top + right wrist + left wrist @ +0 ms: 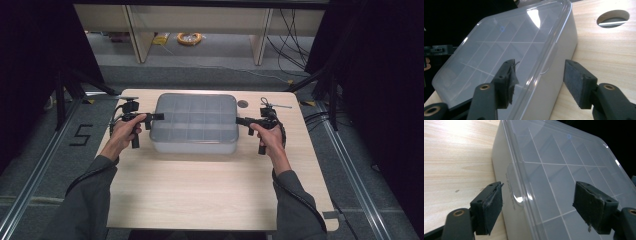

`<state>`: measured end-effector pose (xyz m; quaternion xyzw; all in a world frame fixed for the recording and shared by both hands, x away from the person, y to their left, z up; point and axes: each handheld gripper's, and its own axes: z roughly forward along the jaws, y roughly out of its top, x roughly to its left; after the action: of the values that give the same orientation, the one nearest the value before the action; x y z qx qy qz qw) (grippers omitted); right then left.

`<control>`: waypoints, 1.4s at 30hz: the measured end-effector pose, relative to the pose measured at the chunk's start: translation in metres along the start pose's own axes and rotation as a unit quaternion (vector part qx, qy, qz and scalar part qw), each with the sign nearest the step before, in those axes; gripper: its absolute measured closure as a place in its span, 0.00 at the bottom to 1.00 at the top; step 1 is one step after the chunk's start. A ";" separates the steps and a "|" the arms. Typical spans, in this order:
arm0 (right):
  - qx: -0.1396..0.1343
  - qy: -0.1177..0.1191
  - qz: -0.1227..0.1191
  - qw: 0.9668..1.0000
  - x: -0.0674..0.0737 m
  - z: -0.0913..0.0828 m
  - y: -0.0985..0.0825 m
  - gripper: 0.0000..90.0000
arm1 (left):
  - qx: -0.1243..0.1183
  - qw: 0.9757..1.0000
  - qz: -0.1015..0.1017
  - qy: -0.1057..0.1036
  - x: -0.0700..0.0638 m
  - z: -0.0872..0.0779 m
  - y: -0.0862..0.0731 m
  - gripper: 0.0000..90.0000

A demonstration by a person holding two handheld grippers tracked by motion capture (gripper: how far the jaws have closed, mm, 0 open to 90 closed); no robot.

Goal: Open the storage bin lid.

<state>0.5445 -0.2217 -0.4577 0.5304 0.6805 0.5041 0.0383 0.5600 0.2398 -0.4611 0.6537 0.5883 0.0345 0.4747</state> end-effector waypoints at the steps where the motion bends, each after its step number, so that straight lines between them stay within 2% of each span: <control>1: 0.007 0.002 0.020 1.000 0.003 0.001 0.000 0.50 | 0.002 1.000 0.002 0.001 0.000 0.003 0.000 0.26; 3: 0.016 -0.001 0.034 0.999 0.005 0.006 0.000 0.52 | 0.005 1.000 -0.001 0.004 0.001 0.006 0.001 0.25; 4: 0.011 -0.006 0.015 1.000 0.002 0.008 0.001 0.52 | 0.005 1.000 -0.002 0.006 0.002 0.008 0.001 0.25; 5: 0.010 -0.005 0.010 1.000 0.000 0.011 0.001 0.52 | 0.006 1.000 -0.003 0.006 0.003 0.009 0.002 0.25; 7: 0.011 -0.003 0.019 1.000 0.000 0.014 0.003 0.52 | 0.006 1.000 -0.007 0.001 0.004 0.010 0.003 0.25; 8: 0.017 0.001 0.036 0.999 0.002 0.014 0.003 0.52 | 0.009 1.000 -0.007 0.002 0.004 0.011 0.004 0.25; 9: 0.012 0.001 0.021 1.000 -0.001 0.017 0.004 0.53 | 0.009 1.000 -0.006 0.002 0.004 0.012 0.005 0.26; 10: 0.017 -0.001 0.029 0.999 0.000 0.018 0.004 0.53 | 0.009 1.000 -0.007 0.001 0.004 0.013 0.005 0.26; 12: 0.017 -0.004 0.025 1.000 -0.002 0.021 0.004 0.55 | 0.002 1.000 -0.011 -0.001 0.004 0.014 0.007 0.29; 13: 0.021 0.001 0.048 0.999 0.002 0.020 0.005 0.55 | 0.001 1.000 -0.010 0.001 0.004 0.014 0.008 0.30; 14: 0.008 0.004 0.012 1.000 -0.003 0.023 0.005 0.56 | 0.000 1.000 -0.010 0.003 0.005 0.015 0.008 0.32; 15: 0.013 0.004 0.028 1.000 -0.002 0.023 0.005 0.56 | 0.000 1.000 -0.012 0.004 0.005 0.015 0.008 0.34; 16: 0.013 0.005 0.026 1.000 -0.002 0.024 0.005 0.57 | 0.000 1.000 -0.025 0.001 0.005 0.016 0.008 0.35; 17: 0.014 0.005 0.030 0.999 0.000 0.024 0.005 0.58 | -0.001 1.000 -0.029 0.000 0.004 0.017 0.008 0.37; 19: 0.019 0.005 0.037 0.999 0.003 0.025 0.004 0.59 | 0.000 1.000 -0.014 0.007 0.004 0.017 0.008 0.40; 21: 0.018 0.006 0.043 0.999 0.003 0.025 0.004 0.60 | -0.003 1.000 -0.015 0.011 0.004 0.016 0.009 0.43; 23: 0.010 0.008 0.032 0.999 0.001 0.025 0.004 0.61 | -0.010 1.000 -0.016 0.015 0.004 0.014 0.009 0.48; 24: 0.018 0.009 0.070 0.997 0.006 0.023 0.004 0.62 | -0.011 1.000 -0.020 0.017 0.003 0.013 0.009 0.49; 25: 0.006 0.004 0.038 0.999 0.002 0.024 0.004 0.62 | -0.011 0.999 -0.024 0.022 0.001 0.012 0.008 0.49; 26: 0.006 -0.001 0.037 0.999 0.004 0.024 0.004 0.62 | -0.012 0.999 -0.022 0.026 0.000 0.011 0.008 0.51; 27: 0.001 0.004 0.027 1.000 0.002 0.024 0.005 0.63 | -0.013 0.999 -0.020 0.024 0.000 0.011 0.008 0.52; 28: 0.001 0.003 0.031 1.000 0.003 0.023 0.005 0.63 | -0.015 0.999 -0.027 0.028 -0.001 0.010 0.008 0.52; 29: 0.003 0.003 0.065 0.998 0.008 0.021 0.005 0.65 | -0.019 0.999 -0.031 0.027 -0.001 0.008 0.008 0.53; 30: -0.007 0.000 0.042 0.999 0.006 0.020 0.007 0.66 | -0.024 0.999 -0.036 0.028 -0.002 0.007 0.008 0.54; 33: -0.020 0.004 0.026 0.999 0.004 0.017 0.007 0.70 | -0.033 0.998 -0.043 0.025 -0.003 0.001 0.010 0.58; 34: -0.029 0.007 0.036 0.999 0.003 0.015 0.007 0.72 | -0.037 0.998 -0.044 0.023 -0.003 -0.001 0.011 0.59; 35: -0.026 0.020 0.080 0.996 0.008 0.012 0.006 0.73 | -0.036 0.998 -0.048 0.025 -0.004 -0.002 0.011 0.60; 36: -0.039 0.018 0.050 0.998 0.004 0.013 0.006 0.73 | -0.037 0.998 -0.045 0.025 -0.004 -0.003 0.011 0.60; 38: -0.041 0.017 0.048 0.998 0.005 0.012 0.007 0.73 | -0.042 0.998 -0.042 0.025 -0.005 -0.004 0.012 0.61; 39: -0.037 0.019 0.069 0.997 0.009 0.010 0.007 0.74 | -0.046 0.998 -0.048 0.023 -0.007 -0.006 0.012 0.62; 40: -0.041 0.020 0.060 0.997 0.009 0.009 0.008 0.75 | -0.047 0.998 -0.046 0.022 -0.008 -0.008 0.013 0.62; 42: -0.041 0.029 0.071 0.996 0.010 0.005 0.008 0.77 | -0.049 0.998 -0.041 0.021 -0.010 -0.012 0.015 0.63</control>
<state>0.5480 -0.2115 -0.4494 0.5606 0.6202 0.5486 0.0043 0.5608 0.2404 -0.4395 0.6039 0.6222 0.0572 0.4949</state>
